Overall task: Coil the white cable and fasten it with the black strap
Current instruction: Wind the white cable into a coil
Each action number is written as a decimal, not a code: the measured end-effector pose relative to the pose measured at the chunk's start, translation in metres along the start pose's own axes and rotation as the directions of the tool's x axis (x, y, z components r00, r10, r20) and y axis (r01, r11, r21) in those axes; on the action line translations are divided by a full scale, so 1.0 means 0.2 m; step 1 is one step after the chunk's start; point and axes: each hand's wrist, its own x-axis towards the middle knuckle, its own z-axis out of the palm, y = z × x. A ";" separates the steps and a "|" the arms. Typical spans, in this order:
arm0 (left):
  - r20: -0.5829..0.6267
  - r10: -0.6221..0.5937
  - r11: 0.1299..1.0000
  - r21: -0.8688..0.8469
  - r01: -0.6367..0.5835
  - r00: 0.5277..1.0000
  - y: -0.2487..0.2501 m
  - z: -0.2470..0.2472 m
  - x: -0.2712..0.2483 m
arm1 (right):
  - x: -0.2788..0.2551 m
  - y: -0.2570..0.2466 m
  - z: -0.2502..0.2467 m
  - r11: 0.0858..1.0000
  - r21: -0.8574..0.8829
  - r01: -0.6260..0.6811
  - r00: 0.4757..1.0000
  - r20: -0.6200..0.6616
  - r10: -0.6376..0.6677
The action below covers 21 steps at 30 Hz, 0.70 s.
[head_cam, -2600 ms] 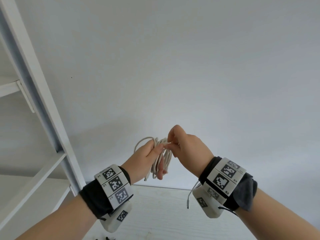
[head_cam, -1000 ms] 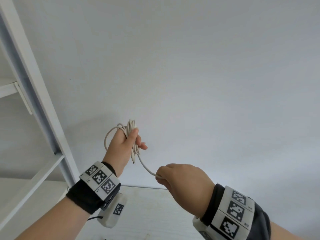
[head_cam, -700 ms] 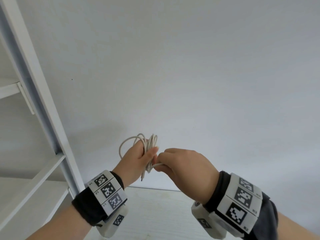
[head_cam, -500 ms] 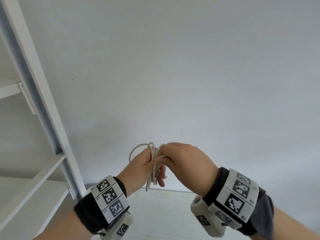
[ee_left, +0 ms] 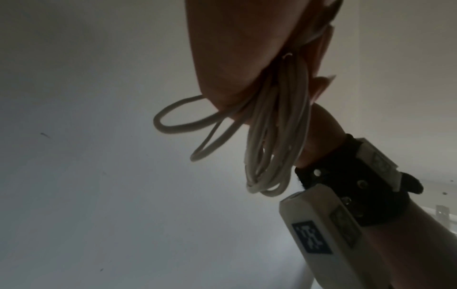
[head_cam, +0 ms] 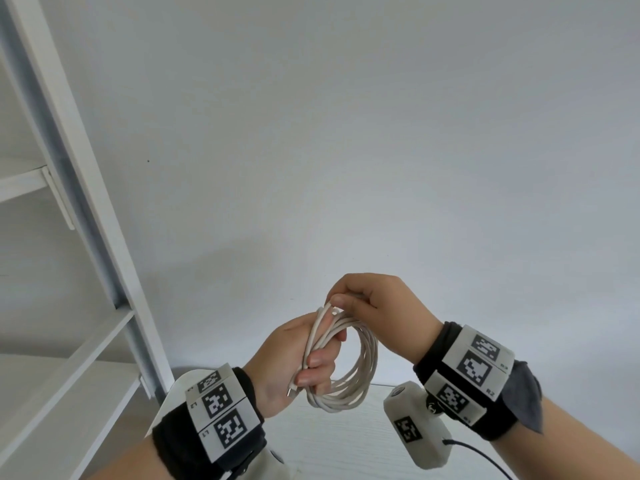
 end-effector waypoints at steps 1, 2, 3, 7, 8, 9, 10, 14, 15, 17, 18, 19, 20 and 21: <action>0.002 -0.009 1.000 -0.010 0.009 1.000 0.00 0.00 0.00 | 0.00 0.01 0.00 1.000 0.014 -0.007 1.000 -0.003 0.007; 0.002 -0.019 1.000 -0.018 0.019 1.000 0.00 0.00 0.00 | 0.01 0.01 0.00 1.000 0.025 -0.014 1.000 -0.007 0.014; -0.001 -0.029 0.999 -0.024 0.029 1.000 0.01 0.01 -0.01 | 0.01 0.02 0.00 0.999 0.036 -0.018 1.000 -0.009 0.018; -0.018 -0.045 0.994 -0.103 0.043 0.999 0.02 0.00 -0.01 | 0.01 0.04 0.00 0.996 0.086 -0.038 0.999 -0.002 0.038; -0.017 -0.048 0.992 -0.118 0.045 0.999 0.02 0.00 -0.01 | 0.01 0.05 0.00 0.993 0.105 -0.047 0.999 -0.002 0.047; -0.009 -0.049 0.992 -0.118 0.047 0.999 0.02 -0.01 -0.01 | 0.01 0.06 0.01 0.990 0.128 -0.056 0.998 -0.005 0.057; 0.002 -0.046 0.993 -0.107 0.046 0.999 0.02 -0.01 -0.01 | 0.01 0.06 0.01 0.986 0.154 -0.063 0.998 -0.010 0.065; 0.080 -0.016 1.000 -0.022 0.018 0.997 0.02 -0.05 -0.02 | 0.02 0.08 0.01 0.964 0.254 -0.074 0.996 -0.027 0.084; 0.107 -0.011 1.000 -0.004 0.011 0.994 0.02 -0.06 -0.02 | 0.02 0.09 0.02 0.956 0.283 -0.071 0.997 -0.017 0.079; 0.140 -0.015 1.000 0.017 0.013 0.990 0.02 -0.07 -0.01 | 0.02 0.11 0.02 0.936 0.345 -0.076 0.997 0.018 0.074; 0.148 -0.019 1.000 0.026 0.016 0.989 0.03 -0.07 -0.01 | 0.01 0.11 0.03 0.921 0.379 -0.087 0.996 0.035 0.080; 0.153 -0.023 0.999 0.032 0.018 0.988 0.03 -0.07 -0.01 | 0.01 0.12 0.03 0.905 0.412 -0.104 0.995 0.046 0.094; 0.155 -0.024 0.999 0.035 0.019 0.988 0.03 -0.07 -0.01 | 0.01 0.12 0.02 0.889 0.442 -0.121 0.993 0.050 0.110; 0.152 -0.024 0.999 0.034 0.019 0.988 0.03 -0.07 -0.01 | 0.01 0.12 0.02 0.875 0.467 -0.130 0.991 0.047 0.122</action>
